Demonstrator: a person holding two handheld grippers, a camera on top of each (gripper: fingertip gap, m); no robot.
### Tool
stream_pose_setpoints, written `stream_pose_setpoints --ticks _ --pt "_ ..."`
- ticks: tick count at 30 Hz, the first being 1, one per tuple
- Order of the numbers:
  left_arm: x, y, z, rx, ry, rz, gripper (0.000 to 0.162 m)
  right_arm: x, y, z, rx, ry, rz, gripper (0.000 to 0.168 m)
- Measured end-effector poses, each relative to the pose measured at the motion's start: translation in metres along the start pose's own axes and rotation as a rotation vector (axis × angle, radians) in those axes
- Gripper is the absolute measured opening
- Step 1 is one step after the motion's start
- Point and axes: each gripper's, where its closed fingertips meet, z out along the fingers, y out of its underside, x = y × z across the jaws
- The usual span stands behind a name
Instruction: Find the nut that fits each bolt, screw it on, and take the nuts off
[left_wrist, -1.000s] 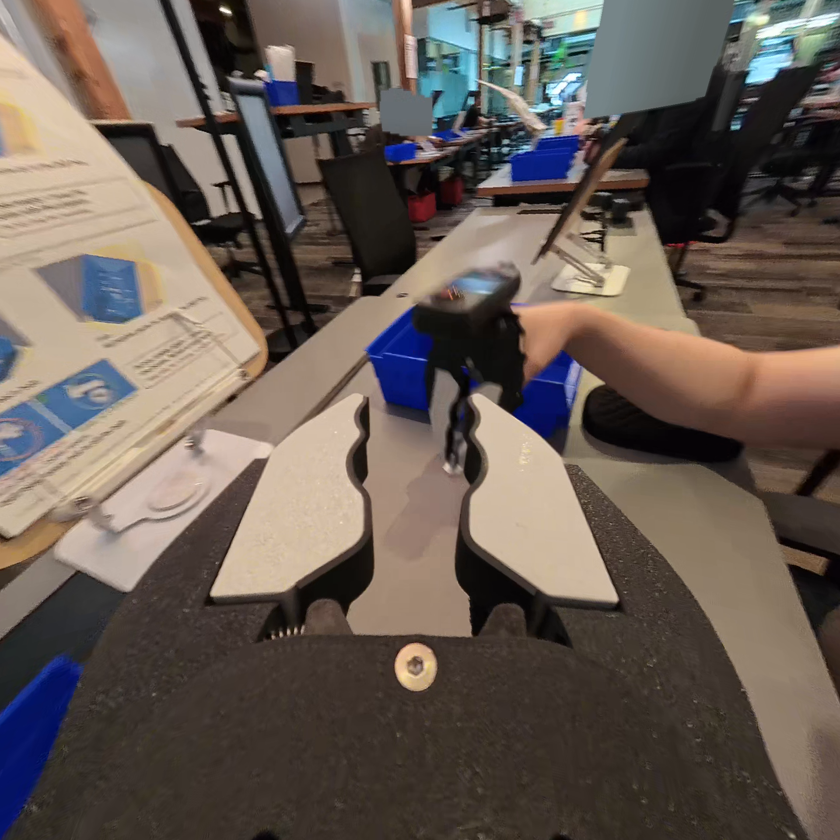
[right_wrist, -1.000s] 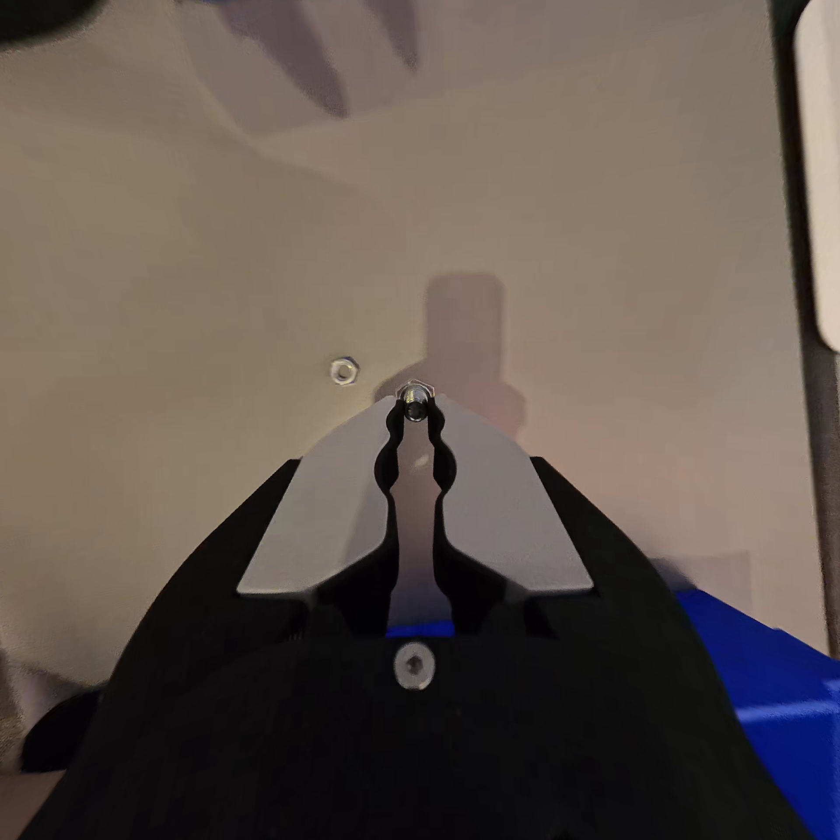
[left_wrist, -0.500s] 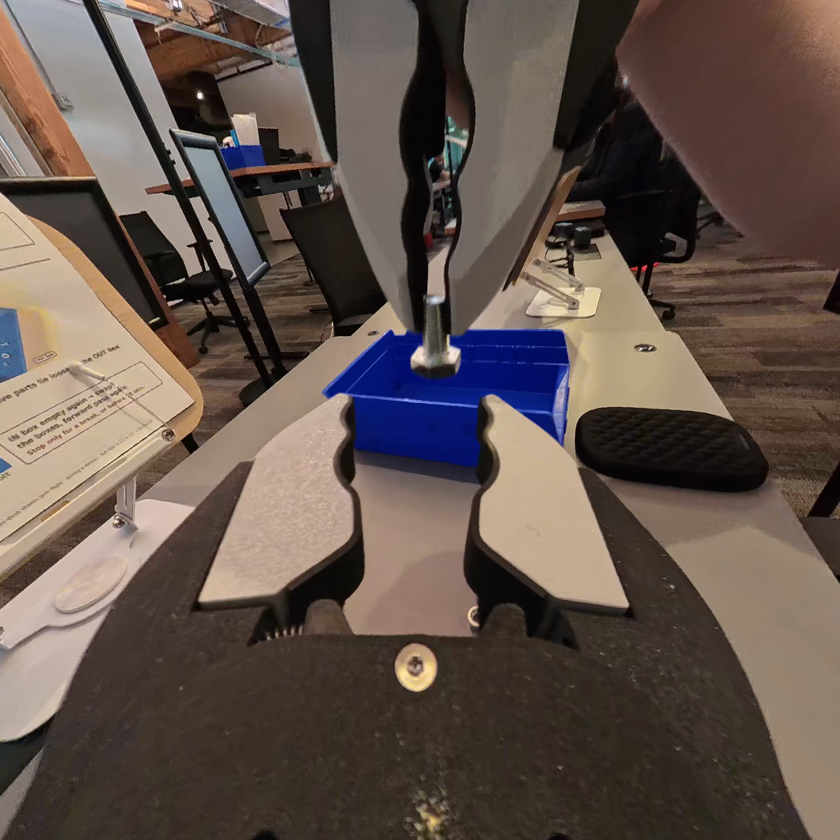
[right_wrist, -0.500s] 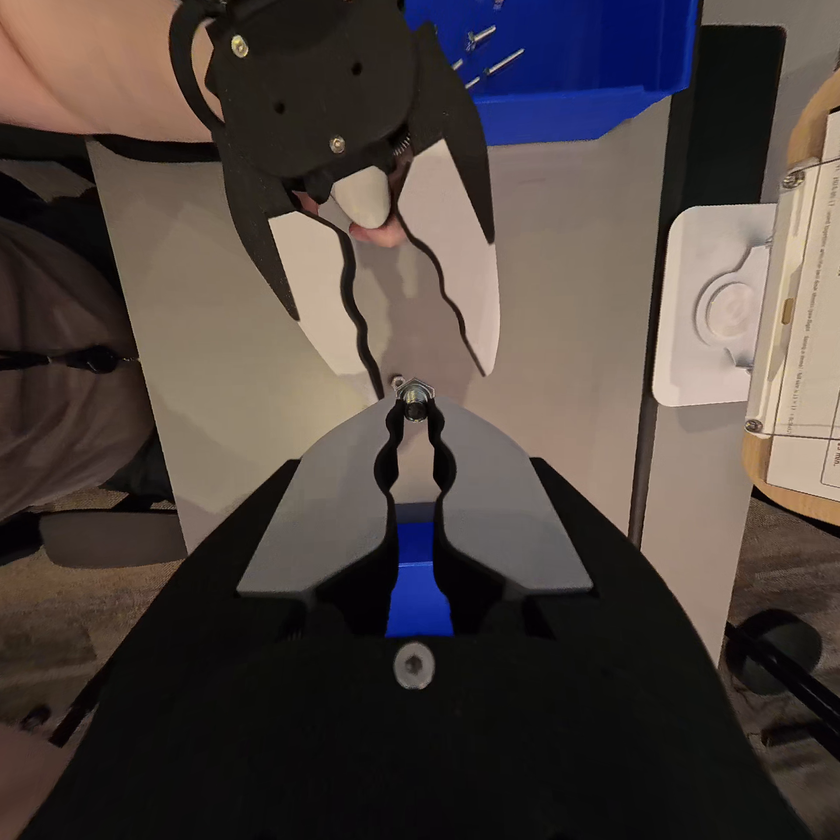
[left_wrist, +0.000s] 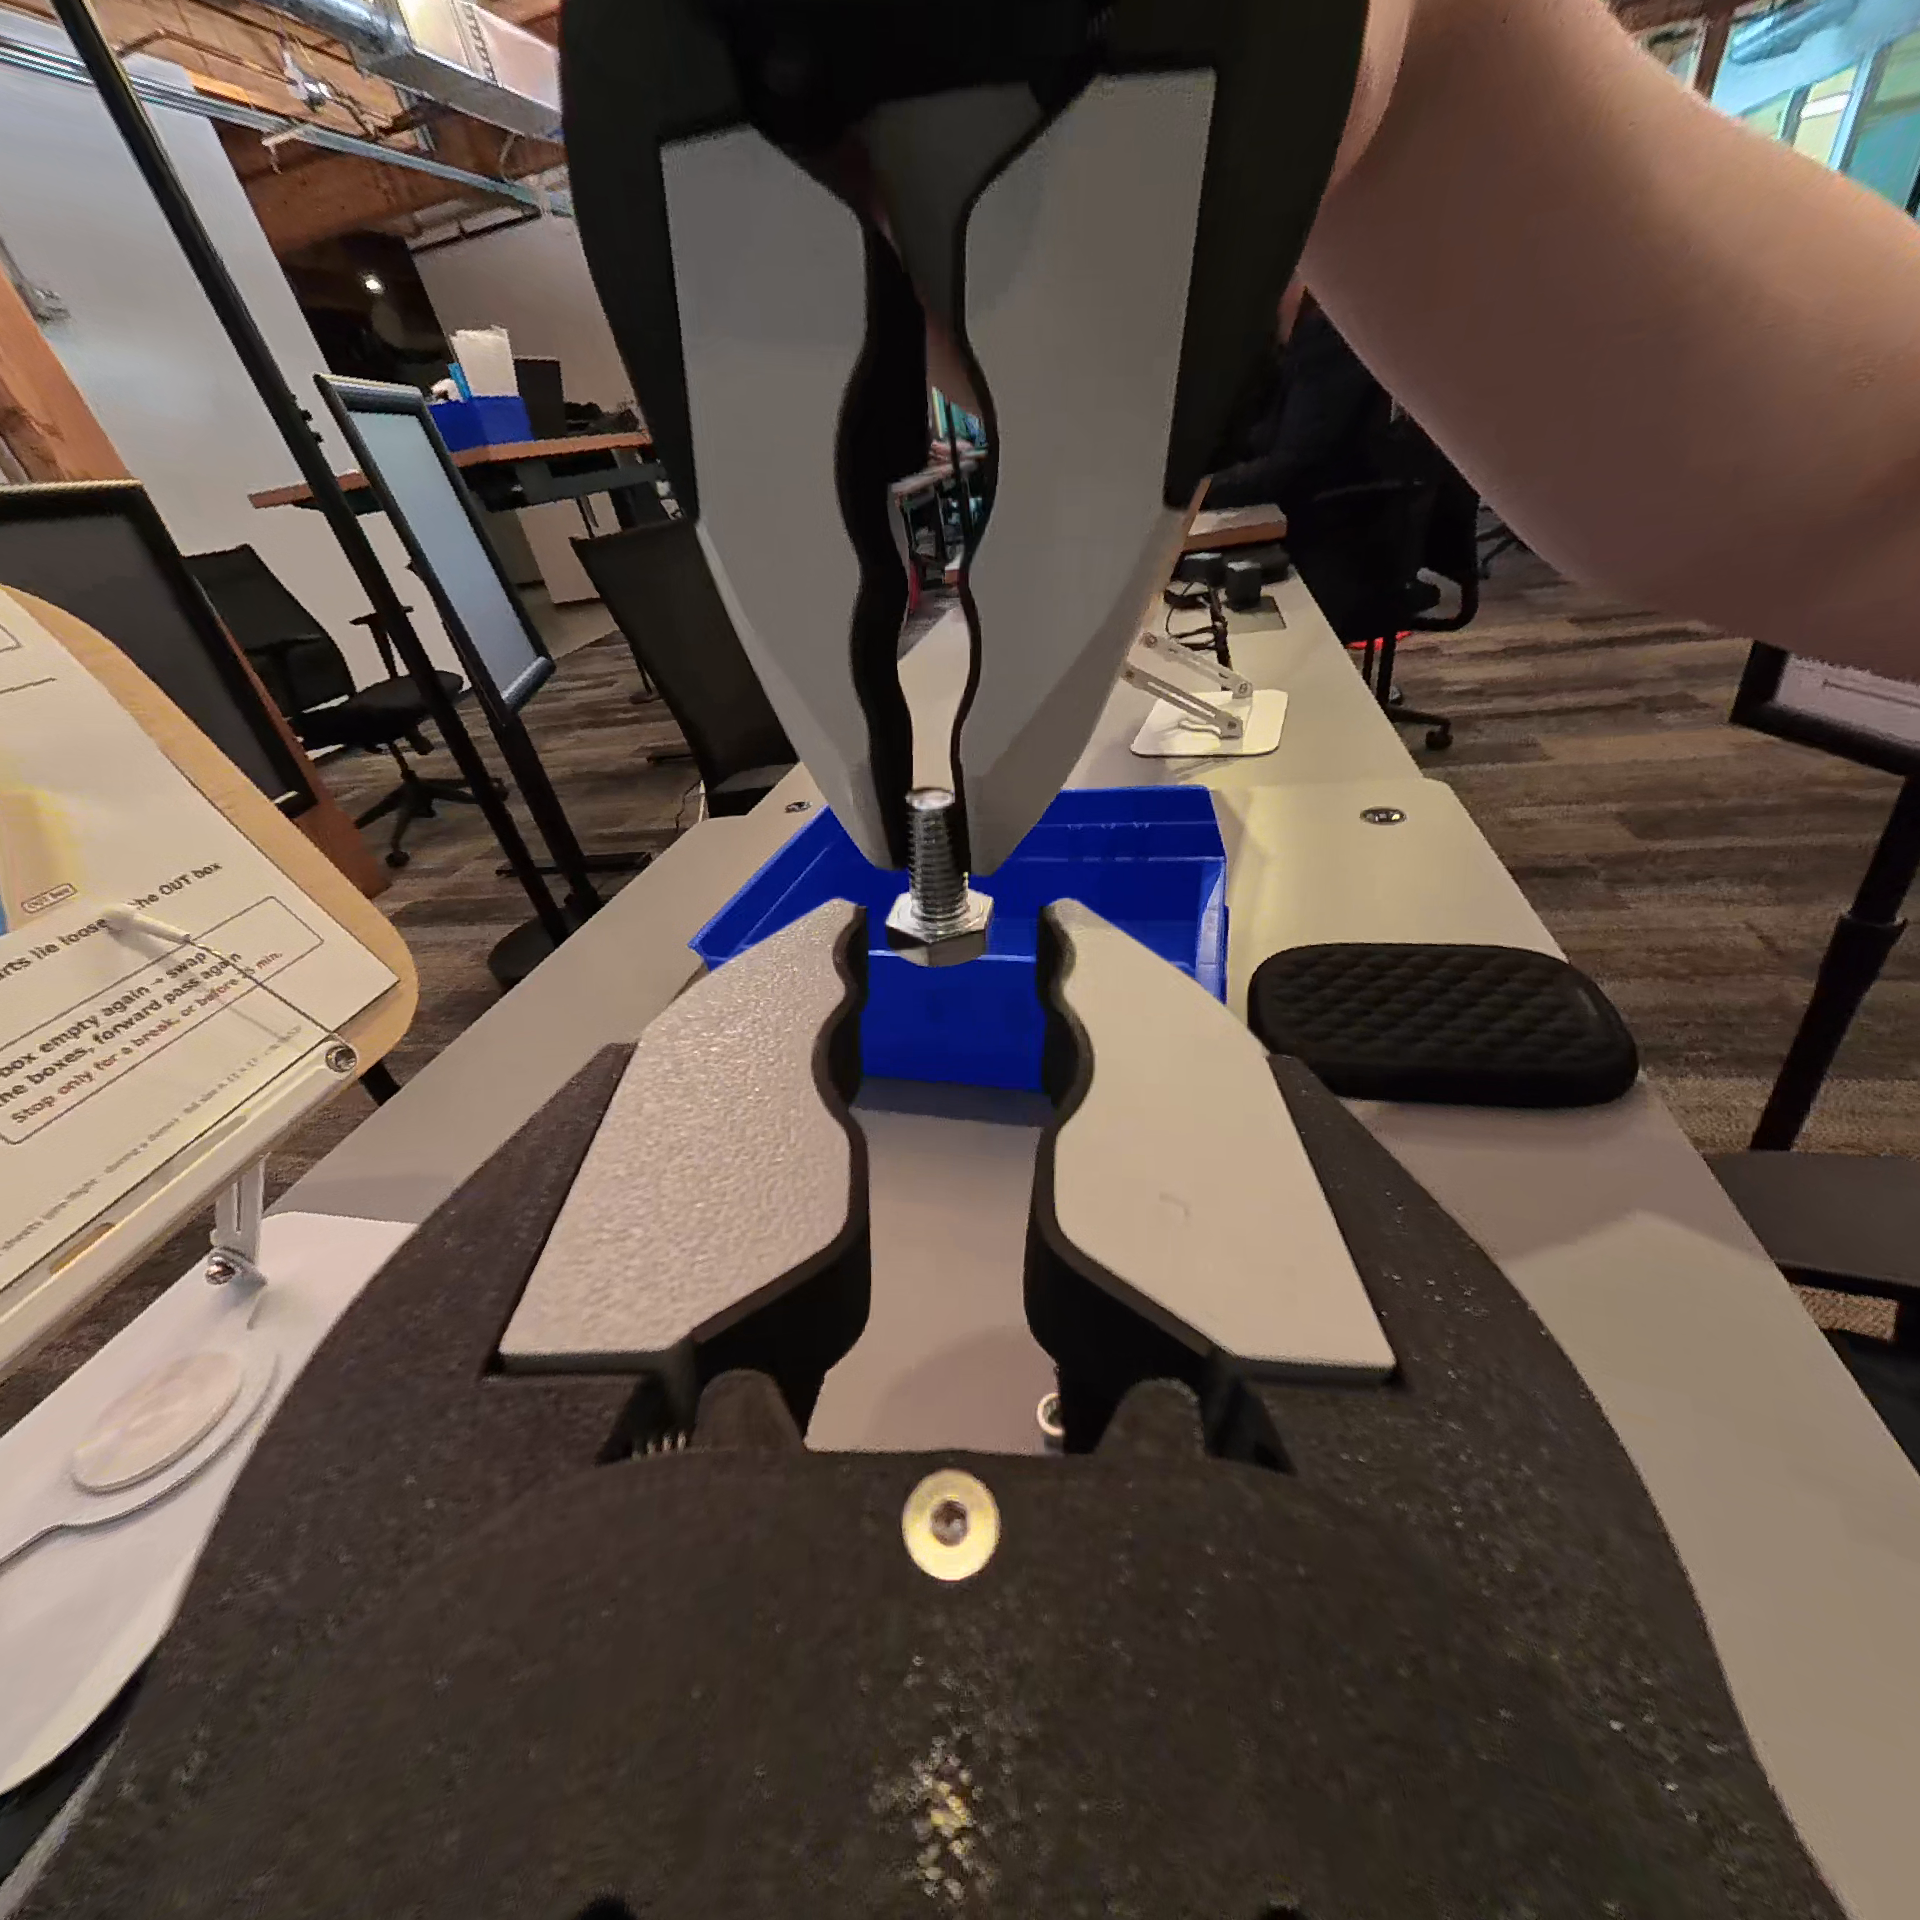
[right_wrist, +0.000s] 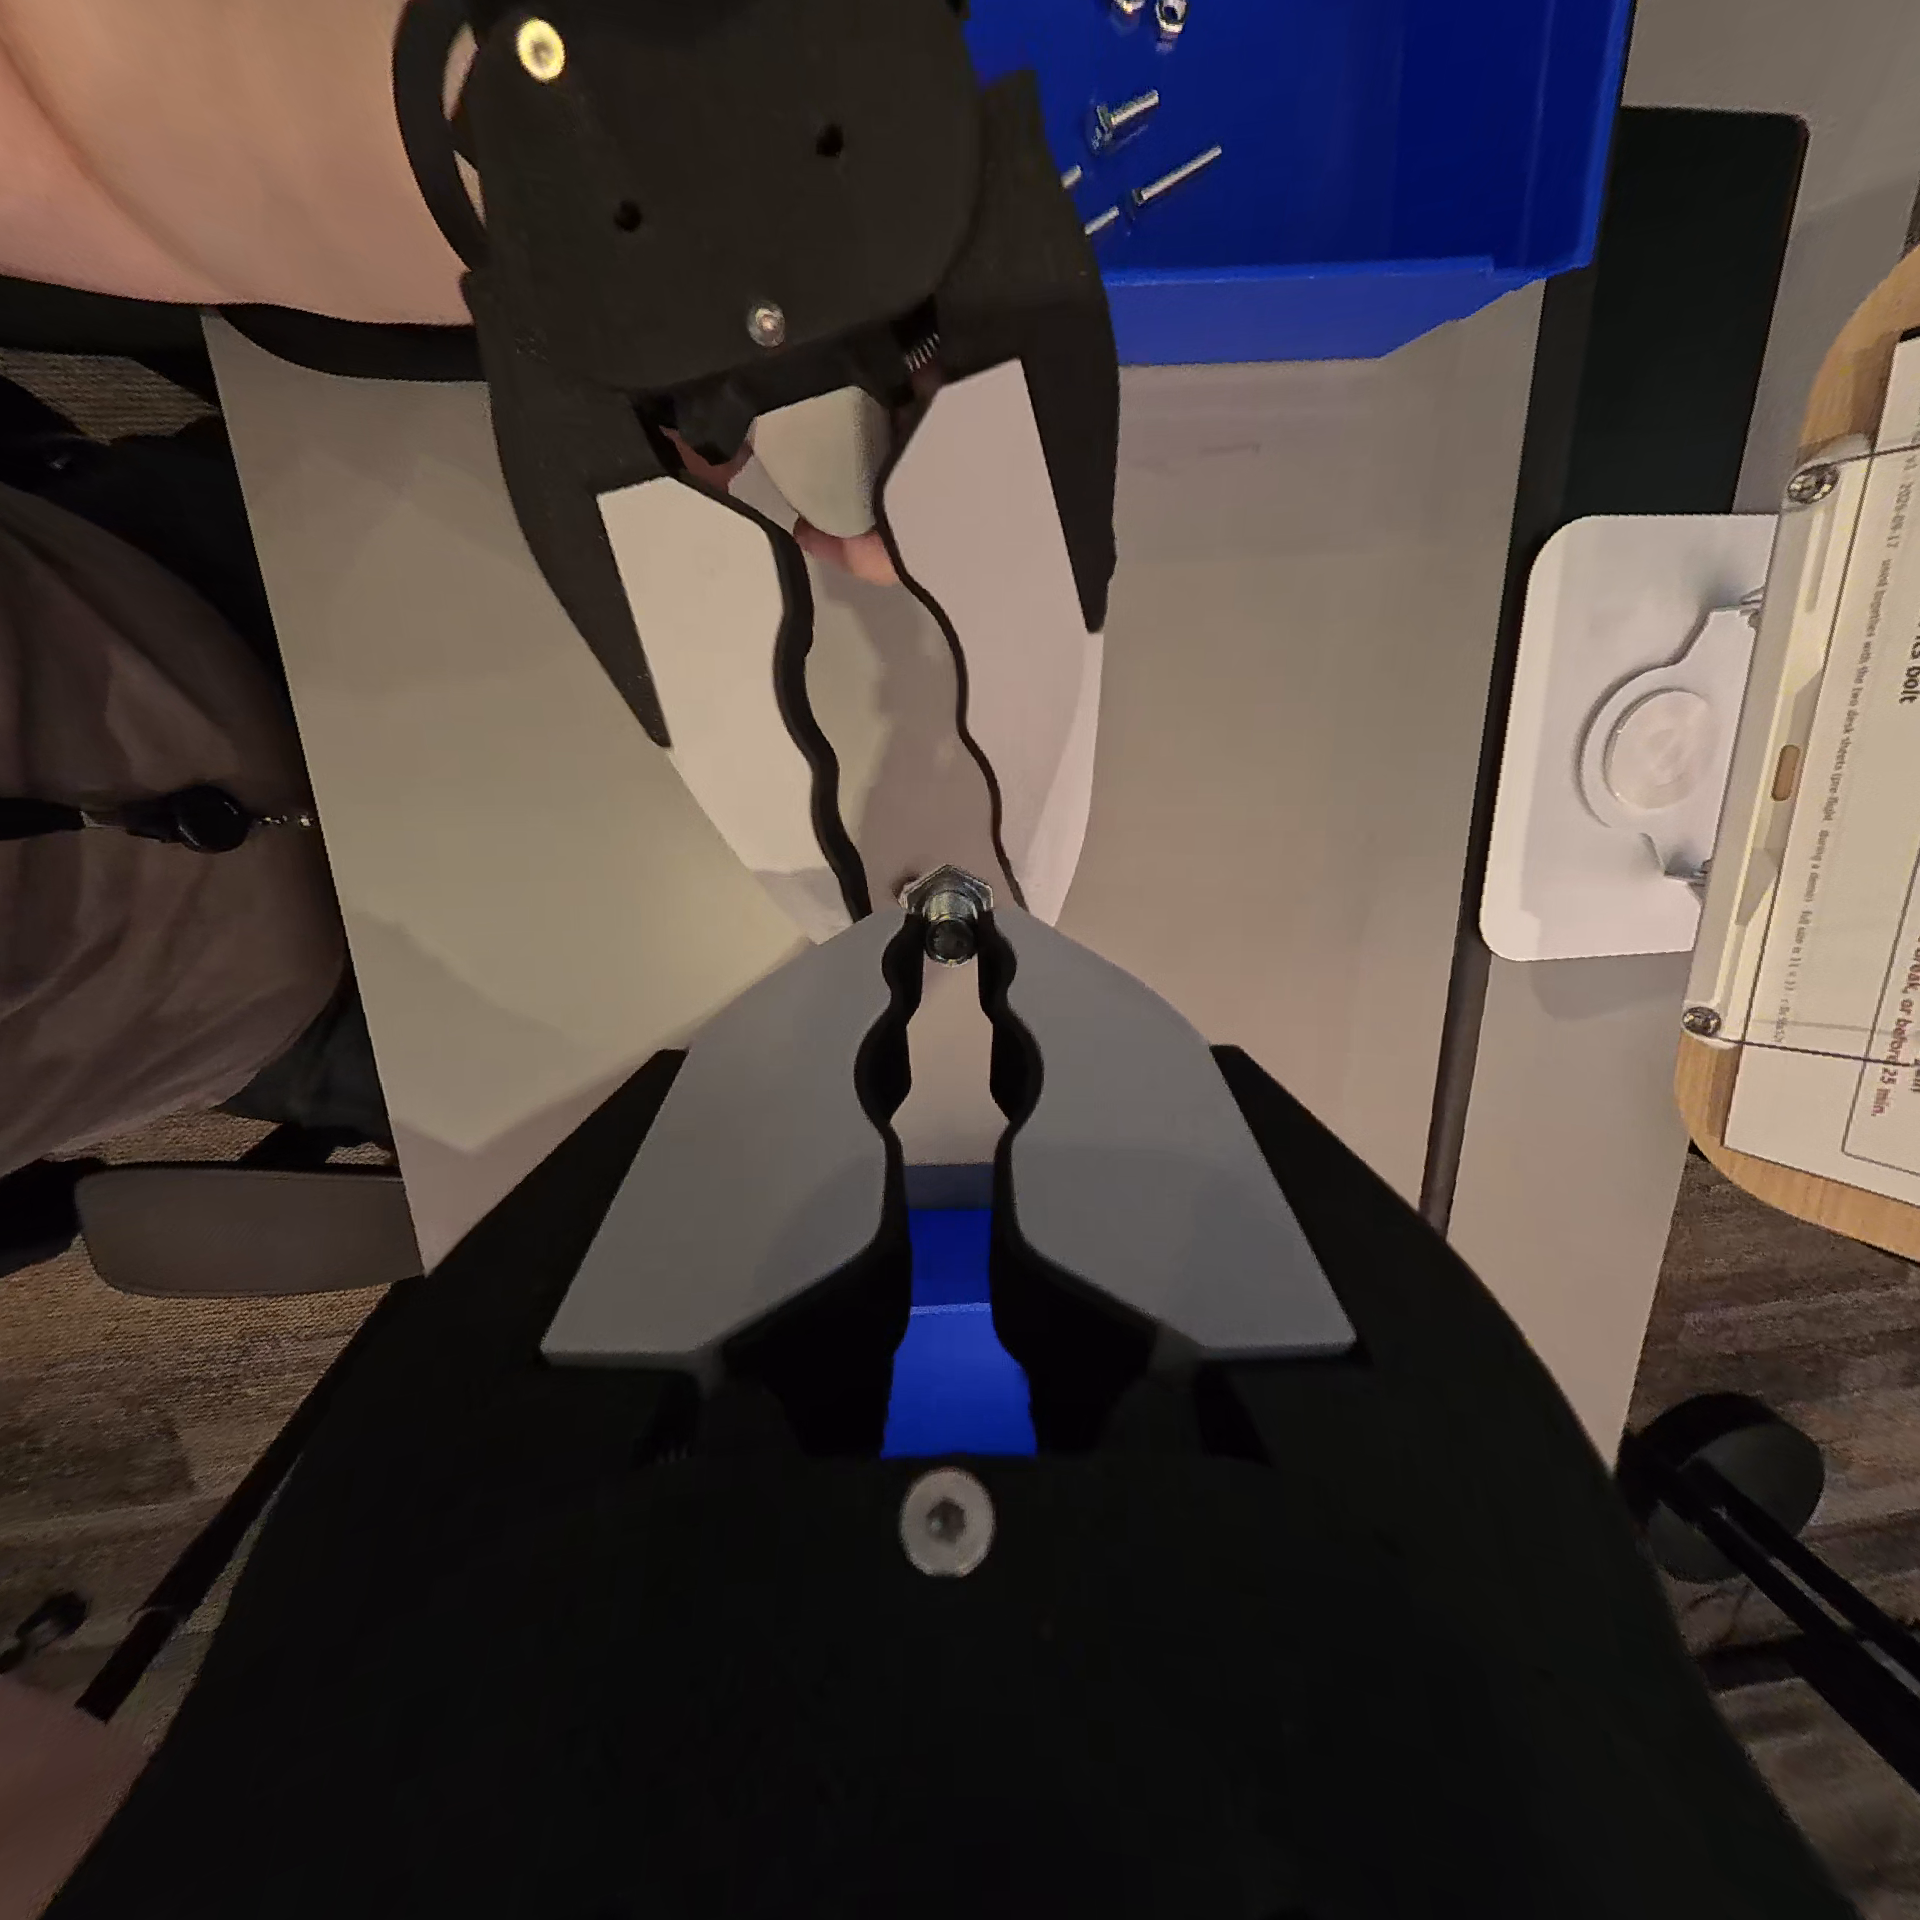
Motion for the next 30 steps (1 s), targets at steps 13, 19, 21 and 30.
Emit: stream_pose_setpoints --ticks 13,19,21,30 --pt "0.0015 0.0019 0.0020 -0.007 0.004 0.017 0.020 -0.0053 -0.0043 0.0005 0.024 -0.026 -0.032 0.011" --pt "0.0032 0.0036 0.0028 -0.022 0.009 0.028 0.019 -0.0061 -0.0030 0.0020 0.011 -0.026 -0.043 0.011" --pt "0.0030 0.0033 0.0028 -0.019 0.009 0.026 0.019 -0.0059 -0.0031 0.0018 0.009 -0.025 -0.042 0.011" --pt "0.0020 0.0025 0.0020 -0.015 0.003 0.021 0.019 -0.0052 -0.0035 -0.0010 0.008 -0.015 -0.042 0.011"
